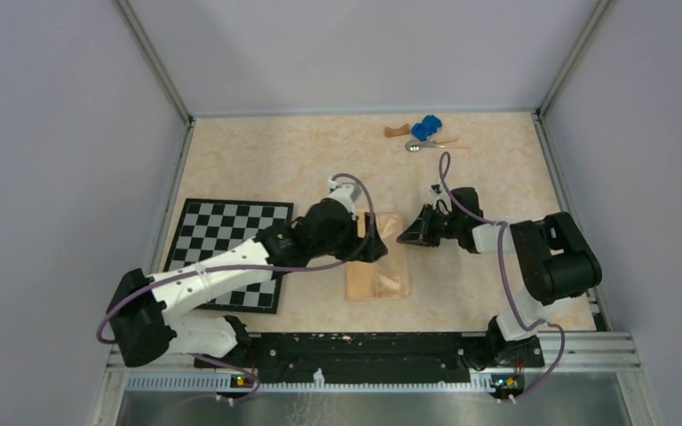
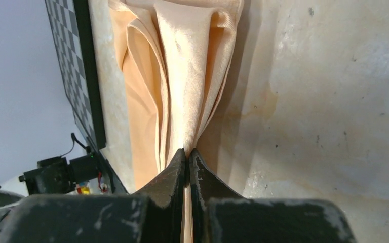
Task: Fold the napkin into a case and place the utensils inside
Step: Pick up the 2/3-rectangle-folded napkin at the center of the board, then fold the 2/3-rectangle-folded napkin at the center of the board.
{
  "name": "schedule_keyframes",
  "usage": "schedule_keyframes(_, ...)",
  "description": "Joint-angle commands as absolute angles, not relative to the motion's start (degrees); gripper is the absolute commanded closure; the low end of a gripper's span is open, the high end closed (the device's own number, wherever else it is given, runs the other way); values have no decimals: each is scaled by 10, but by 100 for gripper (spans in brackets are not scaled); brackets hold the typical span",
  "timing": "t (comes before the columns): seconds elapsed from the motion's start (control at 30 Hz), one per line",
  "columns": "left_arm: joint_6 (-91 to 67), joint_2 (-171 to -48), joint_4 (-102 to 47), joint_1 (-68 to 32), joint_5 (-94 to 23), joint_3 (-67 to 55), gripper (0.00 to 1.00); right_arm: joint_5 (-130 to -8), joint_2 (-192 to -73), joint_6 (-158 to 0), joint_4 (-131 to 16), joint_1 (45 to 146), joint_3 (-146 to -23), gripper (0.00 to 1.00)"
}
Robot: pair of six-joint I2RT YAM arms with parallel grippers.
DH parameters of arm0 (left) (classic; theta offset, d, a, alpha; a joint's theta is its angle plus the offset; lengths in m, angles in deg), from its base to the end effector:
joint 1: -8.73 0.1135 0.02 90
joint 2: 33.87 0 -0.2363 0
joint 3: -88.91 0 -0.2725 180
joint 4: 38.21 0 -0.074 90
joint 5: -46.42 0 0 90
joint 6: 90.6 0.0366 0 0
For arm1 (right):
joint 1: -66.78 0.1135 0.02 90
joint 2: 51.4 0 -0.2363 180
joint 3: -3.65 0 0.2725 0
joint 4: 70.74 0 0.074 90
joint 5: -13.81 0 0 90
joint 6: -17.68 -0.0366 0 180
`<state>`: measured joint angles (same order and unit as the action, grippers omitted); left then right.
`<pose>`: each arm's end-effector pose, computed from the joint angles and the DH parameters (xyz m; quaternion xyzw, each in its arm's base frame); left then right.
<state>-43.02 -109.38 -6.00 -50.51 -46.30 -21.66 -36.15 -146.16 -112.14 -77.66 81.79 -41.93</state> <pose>0.1644 -0.2729 0.2449 0.1213 0.8915 -0.3245 0.2919 0.2771 0.0987 0.0742 0.0493 0.8689 0.4530 0.1934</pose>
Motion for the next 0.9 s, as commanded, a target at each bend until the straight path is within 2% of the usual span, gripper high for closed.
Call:
schedule_keyframes(0.0,-426,-1034,-177,-422,-375,-293,15,-380,-1426,-1061,-705,823,-462,100)
schedule_keyframes(0.17,-434,-1054,-257,-358,-323,-332,34,-393,-1409,-1045,-658,823,-479,100)
schedule_keyframes(0.27,-446,-1098,-341,-338,-286,-348,47,-400,-1396,-1044,-640,824,-483,100)
schedule_keyframes(0.37,-461,-1169,-404,-324,-246,-351,55,-408,-1386,-1047,-627,828,-488,100)
schedule_keyframes(0.6,-477,-1305,-488,-307,-203,-326,69,-434,-1381,-1056,-606,852,-512,100)
schedule_keyframes(0.87,-505,-1390,-514,-300,-220,-310,74,-472,-1378,-1082,-581,894,-544,100)
